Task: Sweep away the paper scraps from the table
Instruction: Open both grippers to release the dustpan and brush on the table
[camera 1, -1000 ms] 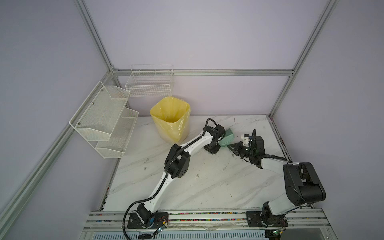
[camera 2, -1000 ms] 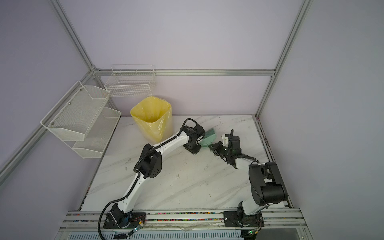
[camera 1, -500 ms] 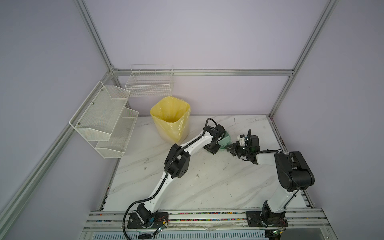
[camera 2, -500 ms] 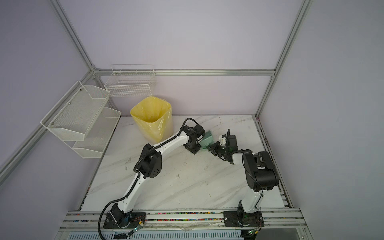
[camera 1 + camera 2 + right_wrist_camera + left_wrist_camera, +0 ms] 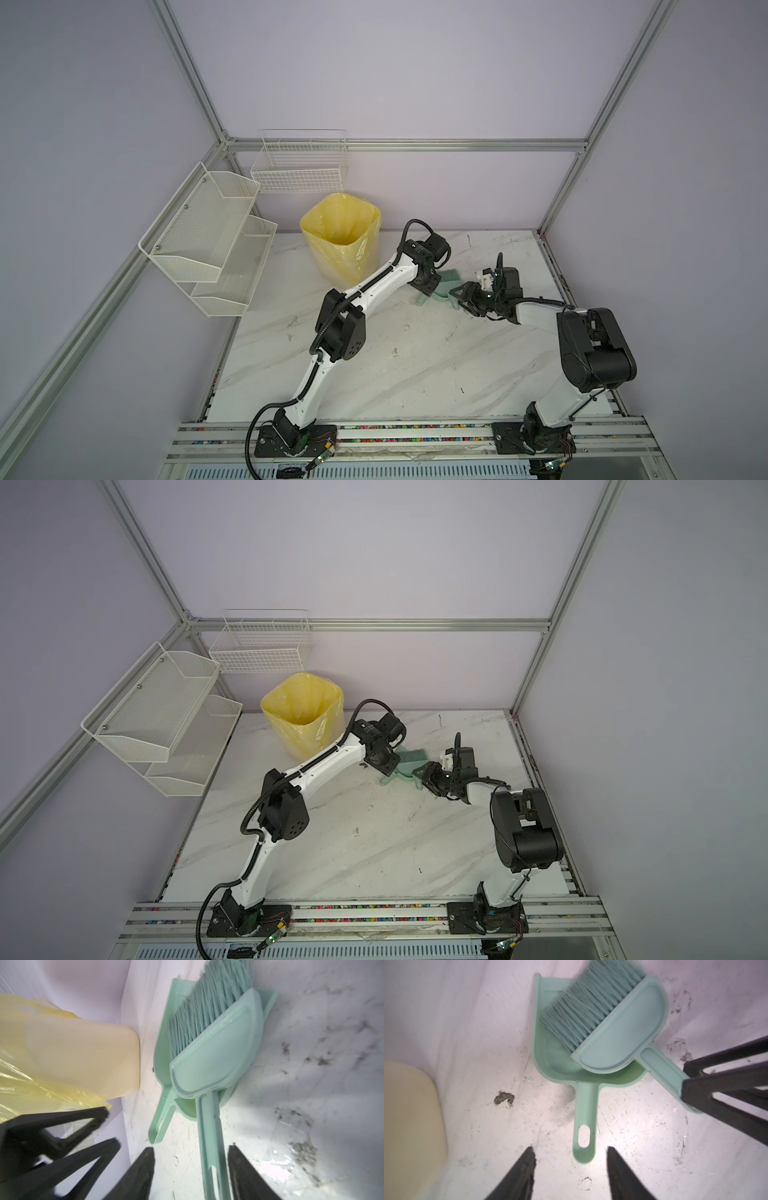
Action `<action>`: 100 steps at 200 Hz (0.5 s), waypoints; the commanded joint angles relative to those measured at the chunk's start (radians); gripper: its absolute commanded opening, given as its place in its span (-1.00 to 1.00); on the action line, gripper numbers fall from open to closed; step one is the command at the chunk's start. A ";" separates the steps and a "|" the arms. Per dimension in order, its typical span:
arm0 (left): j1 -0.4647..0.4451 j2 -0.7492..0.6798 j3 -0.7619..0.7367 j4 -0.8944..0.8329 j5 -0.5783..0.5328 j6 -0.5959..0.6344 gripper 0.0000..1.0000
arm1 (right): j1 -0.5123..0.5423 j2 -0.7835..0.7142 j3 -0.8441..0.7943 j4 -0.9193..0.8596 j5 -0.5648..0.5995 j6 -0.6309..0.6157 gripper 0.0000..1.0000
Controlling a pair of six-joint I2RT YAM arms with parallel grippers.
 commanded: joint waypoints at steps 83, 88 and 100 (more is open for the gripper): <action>-0.007 -0.518 -0.545 0.276 -0.055 -0.160 0.99 | -0.078 -0.242 -0.030 -0.160 0.167 -0.061 0.95; -0.007 -0.540 -0.574 0.289 -0.069 -0.165 0.99 | -0.084 -0.252 -0.031 -0.163 0.171 -0.064 0.95; -0.006 -0.596 -0.655 0.319 -0.102 -0.174 0.99 | -0.095 -0.278 -0.035 -0.169 0.187 -0.073 0.95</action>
